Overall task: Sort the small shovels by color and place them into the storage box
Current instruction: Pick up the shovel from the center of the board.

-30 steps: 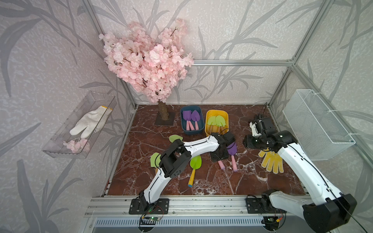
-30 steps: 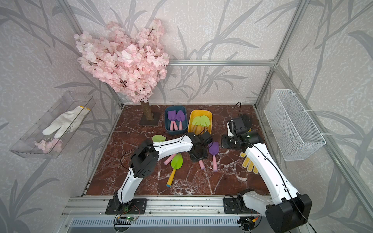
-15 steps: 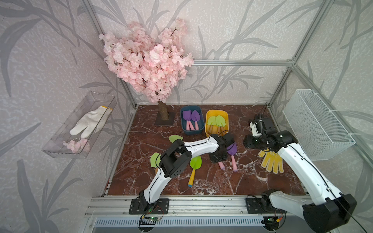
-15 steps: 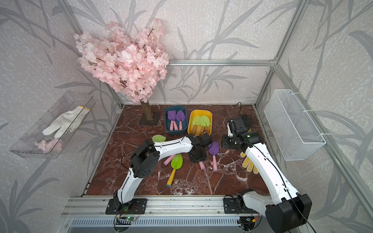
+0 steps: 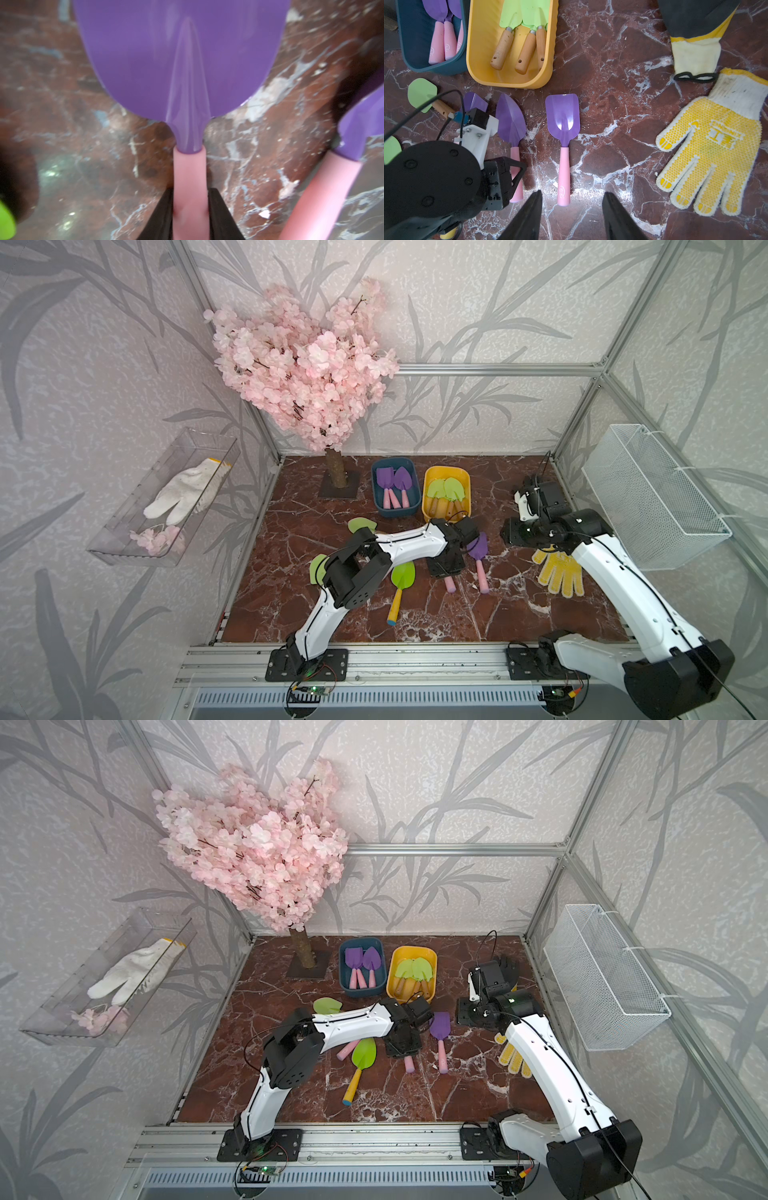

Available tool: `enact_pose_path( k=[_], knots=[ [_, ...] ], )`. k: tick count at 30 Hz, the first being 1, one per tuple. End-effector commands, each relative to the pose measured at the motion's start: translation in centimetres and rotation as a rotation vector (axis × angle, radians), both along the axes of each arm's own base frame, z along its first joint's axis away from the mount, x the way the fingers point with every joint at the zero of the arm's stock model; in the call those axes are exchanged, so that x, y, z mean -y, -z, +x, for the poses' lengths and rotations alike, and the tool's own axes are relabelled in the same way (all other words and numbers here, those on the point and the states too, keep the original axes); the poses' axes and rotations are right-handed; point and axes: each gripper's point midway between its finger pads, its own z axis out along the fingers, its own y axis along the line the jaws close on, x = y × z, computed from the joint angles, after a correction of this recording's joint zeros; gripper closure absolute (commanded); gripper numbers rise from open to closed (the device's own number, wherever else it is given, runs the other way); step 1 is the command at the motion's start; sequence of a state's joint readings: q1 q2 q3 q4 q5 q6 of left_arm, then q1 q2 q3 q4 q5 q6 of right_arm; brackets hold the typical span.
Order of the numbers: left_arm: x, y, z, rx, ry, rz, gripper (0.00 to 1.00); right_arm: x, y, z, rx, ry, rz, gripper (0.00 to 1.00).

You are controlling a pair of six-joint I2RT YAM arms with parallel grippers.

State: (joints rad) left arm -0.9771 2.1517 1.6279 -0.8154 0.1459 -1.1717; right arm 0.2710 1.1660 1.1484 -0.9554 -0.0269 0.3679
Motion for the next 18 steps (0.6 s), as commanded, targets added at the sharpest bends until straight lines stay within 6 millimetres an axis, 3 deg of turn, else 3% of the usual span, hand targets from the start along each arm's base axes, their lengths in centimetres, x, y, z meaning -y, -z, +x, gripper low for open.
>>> enact_pose_path(
  k=[1,6,11,15,18],
  knots=[
    [-1.6,-2.0,-1.0,0.029,0.030,0.034,0.75,0.3,0.0,-0.6,0.000,-0.003,-0.005,0.48],
    [-2.6,-2.9,-1.8,0.041,0.054,0.046,0.81,0.2,0.1,-0.6,-0.003,0.001,0.004,0.48],
    [-2.0,-5.0,-2.9,0.064,0.140,0.047,0.82,-0.1,0.2,-0.5,-0.004,0.004,0.020,0.48],
    [-1.6,-7.8,-4.3,0.086,0.233,0.045,0.83,-0.1,0.0,-0.4,-0.001,0.004,0.023,0.48],
    [-2.7,-10.7,-4.6,0.112,0.280,0.065,0.83,-0.1,-0.2,-0.4,0.005,0.002,0.025,0.48]
  ],
)
